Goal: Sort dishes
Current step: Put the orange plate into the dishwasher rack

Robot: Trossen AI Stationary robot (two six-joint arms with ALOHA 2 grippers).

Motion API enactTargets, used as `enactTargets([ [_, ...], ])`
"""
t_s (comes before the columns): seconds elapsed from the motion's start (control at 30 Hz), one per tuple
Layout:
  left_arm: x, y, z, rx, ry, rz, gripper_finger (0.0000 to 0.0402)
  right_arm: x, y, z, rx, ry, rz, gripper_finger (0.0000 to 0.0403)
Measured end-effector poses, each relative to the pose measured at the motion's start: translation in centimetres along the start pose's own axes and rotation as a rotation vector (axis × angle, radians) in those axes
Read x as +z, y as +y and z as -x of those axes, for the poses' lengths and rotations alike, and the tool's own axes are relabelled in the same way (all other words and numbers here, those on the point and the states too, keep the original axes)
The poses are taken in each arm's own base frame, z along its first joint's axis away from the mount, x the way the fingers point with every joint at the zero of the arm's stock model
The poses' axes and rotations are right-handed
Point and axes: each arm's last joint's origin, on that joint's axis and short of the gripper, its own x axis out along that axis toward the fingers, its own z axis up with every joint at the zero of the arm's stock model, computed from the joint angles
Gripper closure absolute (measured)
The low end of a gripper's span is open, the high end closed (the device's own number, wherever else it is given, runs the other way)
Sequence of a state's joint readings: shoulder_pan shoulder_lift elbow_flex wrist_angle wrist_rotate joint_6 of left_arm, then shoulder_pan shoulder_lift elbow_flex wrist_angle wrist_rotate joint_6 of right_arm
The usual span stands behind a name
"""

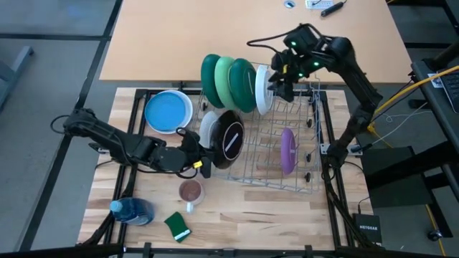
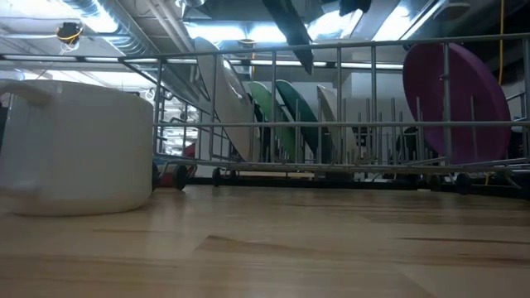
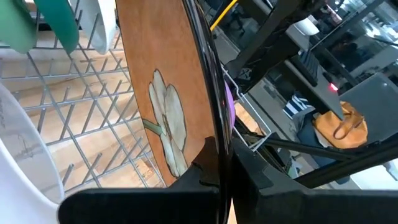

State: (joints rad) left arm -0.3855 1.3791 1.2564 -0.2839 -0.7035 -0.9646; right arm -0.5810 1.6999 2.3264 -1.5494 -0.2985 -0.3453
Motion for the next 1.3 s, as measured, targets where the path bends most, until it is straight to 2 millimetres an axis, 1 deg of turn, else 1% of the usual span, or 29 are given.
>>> enactTargets([
  [0.2,-0.4,0.3,-0.4,0.031,0.014,-0.022,0.0401,-0.7,2.7,3.4,0.012,-0.087,0.058,0.0242],
  [0.5,0.2,0.9,-1.1,0.076,-0.019,-0.052,0.0401,-2.6,6.9,8.4,0.056,-0.214,0.115,0.0242],
  [0.63,0.0,1.2,-1.6,0.104,-0.011,-0.064,0.0401,-3.5,8.4,10.1,0.086,-0.258,0.150,0.0242],
  [0.8,-0.1,1.4,-2.0,0.114,-0.012,-0.063,0.0401,-4.8,9.8,11.7,0.112,-0.299,0.170,0.0243],
  [0.9,-0.4,1.5,-2.4,0.122,-0.001,-0.056,0.0401,-5.7,10.3,11.7,0.102,-0.306,0.166,0.0243],
  [1.03,-0.7,1.8,-2.8,0.138,0.018,-0.057,0.0401,-7.7,10.7,10.1,0.075,-0.315,0.136,0.0242],
  [1.17,-1.1,1.9,-3.3,0.152,0.026,-0.048,0.0401,-10.7,11.0,7.3,0.083,-0.371,0.084,0.0243],
  [1.3,-1.3,2.2,-3.8,0.167,0.036,-0.051,0.0401,-14.3,11.2,4.2,0.113,-0.431,0.025,0.0243],
])
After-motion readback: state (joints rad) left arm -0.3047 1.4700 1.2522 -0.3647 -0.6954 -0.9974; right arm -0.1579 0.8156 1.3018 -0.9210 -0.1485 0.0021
